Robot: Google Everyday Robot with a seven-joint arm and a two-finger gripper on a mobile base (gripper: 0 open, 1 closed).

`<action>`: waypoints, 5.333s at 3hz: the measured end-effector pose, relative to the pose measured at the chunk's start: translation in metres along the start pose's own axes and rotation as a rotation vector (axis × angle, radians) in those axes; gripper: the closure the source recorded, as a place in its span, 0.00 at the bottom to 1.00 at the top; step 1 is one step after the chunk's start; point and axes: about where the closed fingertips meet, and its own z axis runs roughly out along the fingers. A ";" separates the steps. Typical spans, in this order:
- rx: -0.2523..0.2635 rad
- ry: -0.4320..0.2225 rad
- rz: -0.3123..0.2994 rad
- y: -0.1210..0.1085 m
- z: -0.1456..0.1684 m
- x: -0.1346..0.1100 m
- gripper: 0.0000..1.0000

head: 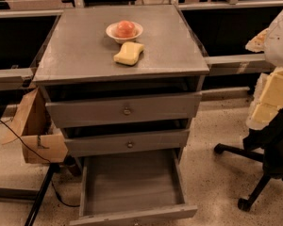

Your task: Place sponge into bottom drawer

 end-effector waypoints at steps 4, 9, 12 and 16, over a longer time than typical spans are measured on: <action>-0.001 -0.170 0.306 -0.075 0.021 -0.086 0.00; 0.079 -0.376 0.628 -0.085 0.030 -0.186 0.00; 0.180 -0.395 0.835 -0.119 0.051 -0.236 0.00; 0.252 -0.307 0.964 -0.147 0.095 -0.248 0.00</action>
Offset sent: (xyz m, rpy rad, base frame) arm 0.0360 0.0155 0.0044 0.0385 0.0097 -0.1140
